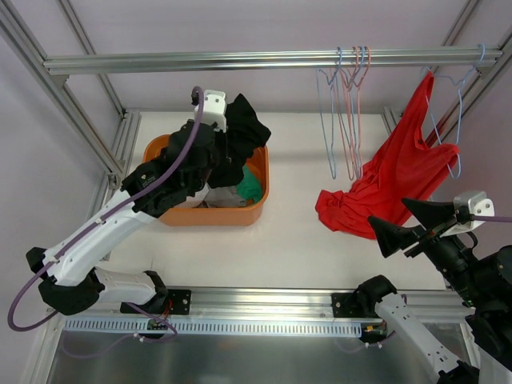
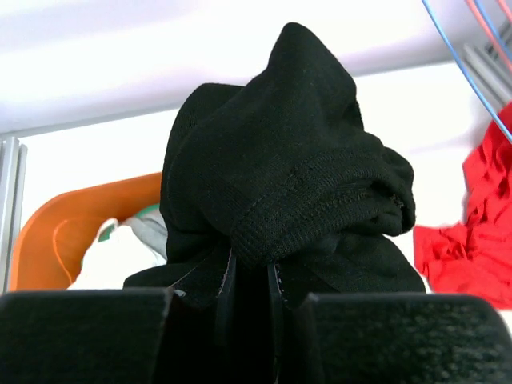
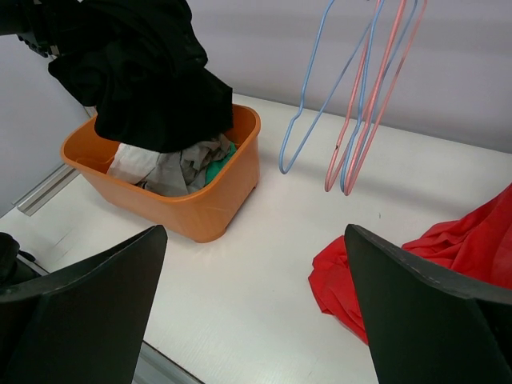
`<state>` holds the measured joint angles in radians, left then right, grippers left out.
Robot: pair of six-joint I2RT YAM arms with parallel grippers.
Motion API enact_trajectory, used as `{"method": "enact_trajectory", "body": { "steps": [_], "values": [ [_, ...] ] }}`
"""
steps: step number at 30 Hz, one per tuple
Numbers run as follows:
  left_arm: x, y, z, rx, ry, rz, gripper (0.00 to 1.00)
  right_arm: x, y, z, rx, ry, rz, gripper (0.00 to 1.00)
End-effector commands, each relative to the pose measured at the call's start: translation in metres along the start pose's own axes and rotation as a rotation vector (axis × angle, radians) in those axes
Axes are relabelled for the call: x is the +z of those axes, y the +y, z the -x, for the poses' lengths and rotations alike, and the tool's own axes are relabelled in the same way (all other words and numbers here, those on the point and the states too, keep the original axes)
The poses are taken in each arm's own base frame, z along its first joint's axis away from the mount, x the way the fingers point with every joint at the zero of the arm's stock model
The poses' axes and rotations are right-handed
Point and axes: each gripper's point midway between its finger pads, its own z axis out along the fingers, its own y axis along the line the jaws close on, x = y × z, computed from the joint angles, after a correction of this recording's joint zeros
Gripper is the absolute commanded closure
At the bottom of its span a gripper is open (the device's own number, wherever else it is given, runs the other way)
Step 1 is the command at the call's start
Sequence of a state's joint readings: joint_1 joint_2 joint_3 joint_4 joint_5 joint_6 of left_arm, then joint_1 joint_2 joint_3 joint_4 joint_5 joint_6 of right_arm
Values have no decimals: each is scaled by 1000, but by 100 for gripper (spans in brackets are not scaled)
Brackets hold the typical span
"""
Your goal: Remove the tank top from the hanger
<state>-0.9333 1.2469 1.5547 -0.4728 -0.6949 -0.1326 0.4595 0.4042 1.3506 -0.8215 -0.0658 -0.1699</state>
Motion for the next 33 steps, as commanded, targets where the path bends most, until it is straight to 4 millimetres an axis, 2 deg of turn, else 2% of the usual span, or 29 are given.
{"method": "enact_trajectory", "body": {
  "steps": [1, 2, 6, 7, 12, 17, 20, 22, 23, 24, 25, 28, 29, 30, 32, 33],
  "values": [
    [-5, 9, 18, -37, -32, -53, 100, 12, -1, 10, -17, -24, -4, 1],
    [-1, 13, 12, -43, -14, -48, 100, 13, -1, 10, -16, -23, -1, 0],
    [11, 4, -25, -92, 73, -75, 100, 21, -7, 4, -9, 6, -32, 0],
    [17, 2, -41, -90, 112, -80, 100, 23, -7, 3, -7, 12, -34, 1],
    [34, -10, -94, -116, 256, -119, 100, 43, -15, -11, 3, 85, -73, 0],
    [48, -20, -130, -138, 357, -126, 100, 57, -30, -25, 3, 140, -150, 1],
    [66, -6, -162, -198, 443, -51, 100, 67, -37, -35, 0, 178, -185, 1],
    [83, 13, -194, -235, 528, 17, 100, 72, -41, -39, 8, 197, -208, 0],
    [87, 11, -205, -265, 569, 7, 100, 74, -43, -39, 10, 200, -221, 0],
    [95, 12, -225, -262, 628, 15, 100, 74, -45, -38, 19, 199, -235, 1],
    [100, 14, -234, -267, 656, 24, 100, 74, -47, -33, 21, 189, -248, 0],
    [105, 1, -260, -263, 746, -24, 100, 66, -55, -8, 14, 141, -306, 1],
    [105, -2, -264, -266, 763, -37, 100, 64, -58, -2, 7, 133, -323, 0],
    [106, -7, -266, -272, 776, -58, 100, 60, -58, 12, 3, 104, -329, 1],
    [106, -7, -273, -266, 798, -53, 100, 62, -62, 17, -13, 115, -357, 1],
    [105, -5, -273, -265, 800, -44, 100, 61, -62, 27, -17, 96, -358, 0]
  ]
}}
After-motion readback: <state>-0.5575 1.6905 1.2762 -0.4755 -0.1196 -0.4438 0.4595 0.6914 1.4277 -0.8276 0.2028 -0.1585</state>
